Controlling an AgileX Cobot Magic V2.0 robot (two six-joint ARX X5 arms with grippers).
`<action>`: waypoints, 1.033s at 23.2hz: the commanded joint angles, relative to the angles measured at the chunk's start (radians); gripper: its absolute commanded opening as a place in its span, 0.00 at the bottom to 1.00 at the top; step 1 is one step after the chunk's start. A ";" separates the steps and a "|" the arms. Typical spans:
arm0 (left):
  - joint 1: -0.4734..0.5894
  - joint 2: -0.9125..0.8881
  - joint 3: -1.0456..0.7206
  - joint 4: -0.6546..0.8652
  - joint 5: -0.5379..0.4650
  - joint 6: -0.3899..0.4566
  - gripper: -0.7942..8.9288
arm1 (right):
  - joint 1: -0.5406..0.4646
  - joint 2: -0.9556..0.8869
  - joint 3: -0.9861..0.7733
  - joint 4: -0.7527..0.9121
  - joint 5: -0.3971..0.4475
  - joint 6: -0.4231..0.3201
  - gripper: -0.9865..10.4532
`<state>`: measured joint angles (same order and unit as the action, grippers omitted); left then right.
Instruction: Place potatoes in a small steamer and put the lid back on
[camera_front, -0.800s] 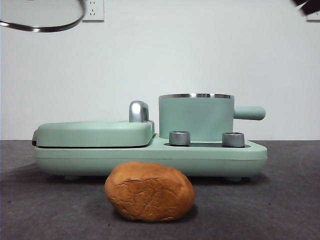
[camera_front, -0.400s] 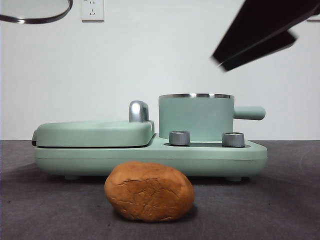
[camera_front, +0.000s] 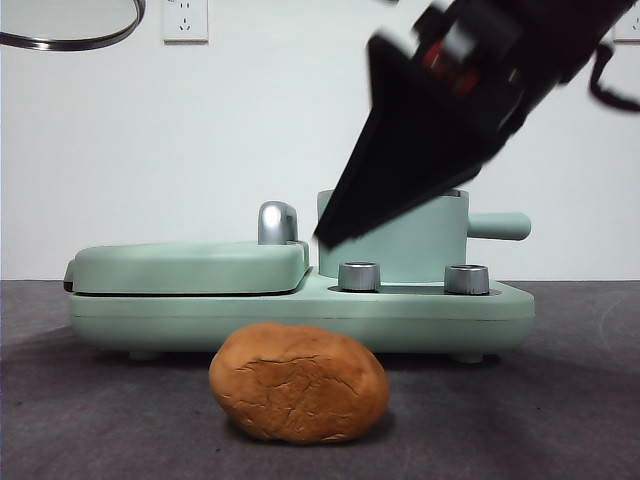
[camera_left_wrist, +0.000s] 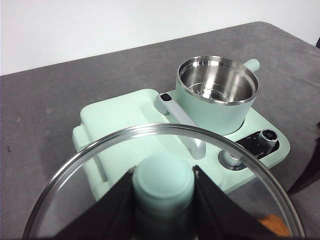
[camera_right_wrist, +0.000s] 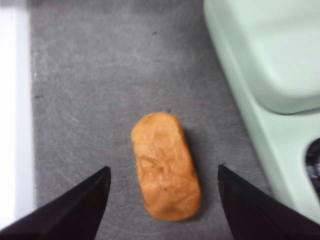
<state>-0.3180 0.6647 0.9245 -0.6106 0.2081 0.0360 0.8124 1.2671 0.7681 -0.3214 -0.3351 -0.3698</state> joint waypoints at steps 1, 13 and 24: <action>-0.001 0.000 0.017 0.027 0.001 -0.003 0.10 | 0.019 0.058 0.016 0.023 0.007 -0.011 0.38; -0.001 0.000 0.017 0.027 0.001 -0.004 0.10 | 0.031 0.204 0.016 0.069 0.033 -0.036 0.38; -0.001 0.000 0.017 0.027 0.001 -0.004 0.10 | 0.034 0.192 0.020 0.047 0.100 0.025 0.29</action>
<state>-0.3180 0.6647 0.9245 -0.6106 0.2081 0.0360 0.8356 1.4570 0.7681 -0.2863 -0.2344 -0.3649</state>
